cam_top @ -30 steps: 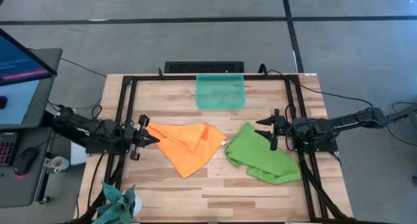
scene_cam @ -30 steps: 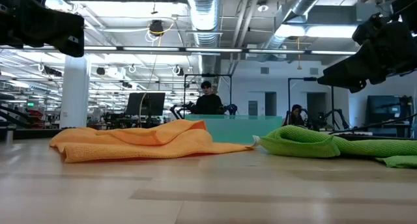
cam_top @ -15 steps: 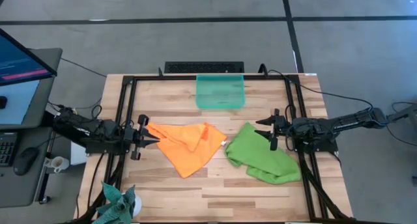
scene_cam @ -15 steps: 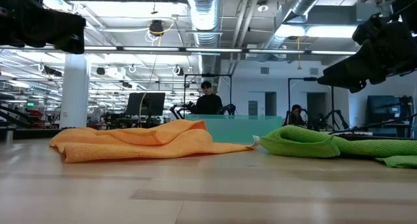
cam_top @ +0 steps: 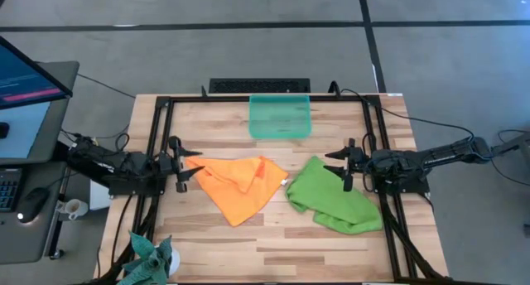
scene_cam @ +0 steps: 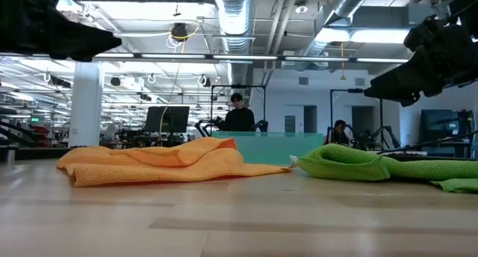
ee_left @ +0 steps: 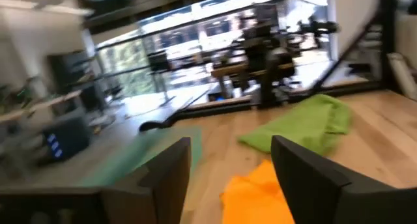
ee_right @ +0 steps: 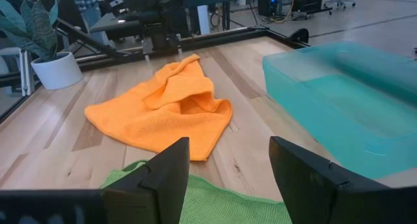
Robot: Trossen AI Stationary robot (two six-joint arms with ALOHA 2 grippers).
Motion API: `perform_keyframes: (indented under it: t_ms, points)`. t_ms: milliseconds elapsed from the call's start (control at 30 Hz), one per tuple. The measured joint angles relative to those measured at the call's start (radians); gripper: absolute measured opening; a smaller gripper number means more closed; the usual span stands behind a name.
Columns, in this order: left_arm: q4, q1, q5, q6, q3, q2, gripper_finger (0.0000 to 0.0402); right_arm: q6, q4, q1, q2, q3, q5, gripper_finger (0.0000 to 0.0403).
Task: Roll microfiber towels into tight, uniform cylinder then place into a basket
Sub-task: Fold the orange microfiber towel
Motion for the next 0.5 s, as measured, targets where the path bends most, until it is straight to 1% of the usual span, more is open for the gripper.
perform_keyframes:
  t_ms: [67,100,167,267,400,500]
  points:
    - [0.001,0.000,-0.013,-0.068,0.000,0.000,0.0221,0.000,0.000,0.000,0.000,0.000,0.000,0.0232]
    - [0.001,0.000,-0.003,-0.075,0.000,0.000,0.0225,0.000,0.000,0.000,0.000,0.000,0.000,0.0232]
    - [0.034,0.000,0.024,-0.030,0.000,0.001,0.0228,0.000,0.000,0.000,0.000,0.000,0.000,0.0232]
    - [0.215,0.000,0.053,0.055,0.006,-0.001,0.0228,0.000,0.000,0.000,0.000,0.000,0.000,0.0232]
    - [0.237,0.000,0.132,0.169,0.071,0.003,0.0223,0.000,0.000,0.000,0.000,0.000,0.000,0.0232]
    - [0.243,0.000,0.142,0.206,0.114,0.045,0.0220,0.000,0.000,0.000,0.000,0.000,0.000,0.0232]
